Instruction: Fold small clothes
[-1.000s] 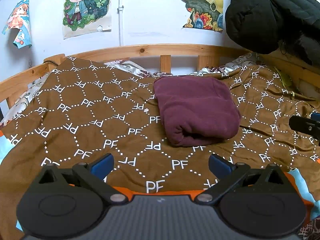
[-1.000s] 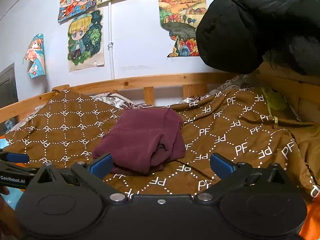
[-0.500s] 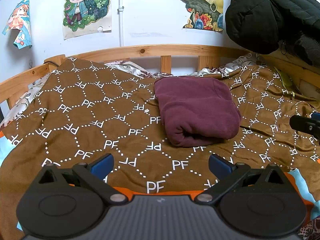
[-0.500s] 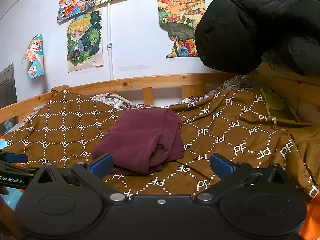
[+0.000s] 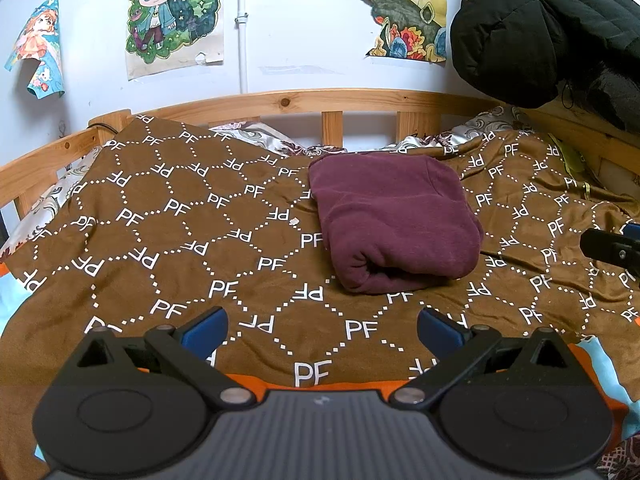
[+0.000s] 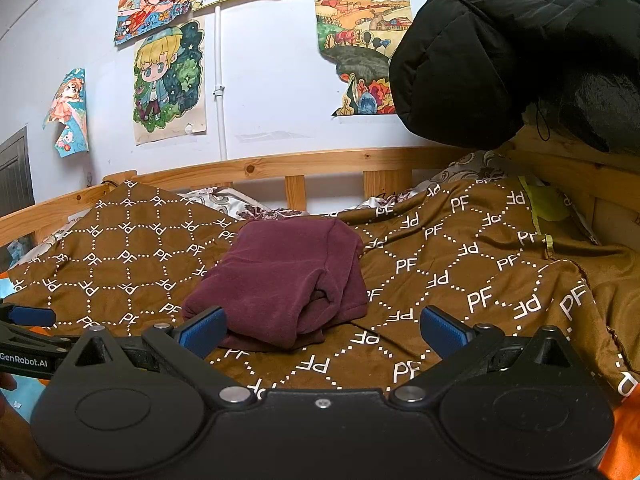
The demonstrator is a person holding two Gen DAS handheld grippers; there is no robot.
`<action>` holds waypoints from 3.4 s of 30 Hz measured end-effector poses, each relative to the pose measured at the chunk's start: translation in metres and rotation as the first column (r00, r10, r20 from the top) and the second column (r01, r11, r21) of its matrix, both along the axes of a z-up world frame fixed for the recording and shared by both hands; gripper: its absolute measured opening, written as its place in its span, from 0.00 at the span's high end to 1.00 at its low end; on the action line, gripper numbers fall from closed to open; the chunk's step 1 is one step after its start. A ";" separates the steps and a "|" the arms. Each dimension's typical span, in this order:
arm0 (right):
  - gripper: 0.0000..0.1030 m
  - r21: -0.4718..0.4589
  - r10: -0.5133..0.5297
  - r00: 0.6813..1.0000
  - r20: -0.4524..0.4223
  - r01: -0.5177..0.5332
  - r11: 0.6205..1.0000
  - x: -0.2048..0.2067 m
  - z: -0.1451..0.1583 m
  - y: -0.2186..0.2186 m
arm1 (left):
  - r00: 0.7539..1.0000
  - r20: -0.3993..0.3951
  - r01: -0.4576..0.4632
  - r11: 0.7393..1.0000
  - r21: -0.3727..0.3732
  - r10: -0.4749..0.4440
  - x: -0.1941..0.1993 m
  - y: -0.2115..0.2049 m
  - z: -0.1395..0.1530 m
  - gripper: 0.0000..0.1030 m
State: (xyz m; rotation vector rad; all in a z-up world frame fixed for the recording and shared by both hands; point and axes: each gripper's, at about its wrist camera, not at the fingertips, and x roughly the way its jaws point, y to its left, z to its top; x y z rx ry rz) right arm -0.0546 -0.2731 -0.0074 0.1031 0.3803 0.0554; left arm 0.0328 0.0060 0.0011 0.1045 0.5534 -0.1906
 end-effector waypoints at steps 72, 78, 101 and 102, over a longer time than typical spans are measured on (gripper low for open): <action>0.00 -0.001 -0.001 1.000 -0.002 0.001 1.000 0.000 -0.001 0.001 | 0.999 0.020 -0.052 0.993 0.105 0.050 -0.002 0.001 -0.002 0.01; 0.00 -0.002 0.000 1.000 -0.002 0.000 1.000 0.000 0.000 0.001 | 0.999 0.022 -0.051 0.993 0.106 0.049 -0.002 0.001 -0.002 0.00; 0.00 -0.001 -0.001 1.000 -0.004 0.001 1.000 0.000 0.000 0.001 | 0.999 0.017 -0.040 0.993 0.110 0.039 -0.002 0.001 -0.002 0.00; 0.00 -0.002 -0.001 1.000 -0.004 0.001 1.000 0.000 0.000 0.002 | 0.999 0.015 -0.040 0.993 0.110 0.039 -0.002 0.002 -0.002 0.00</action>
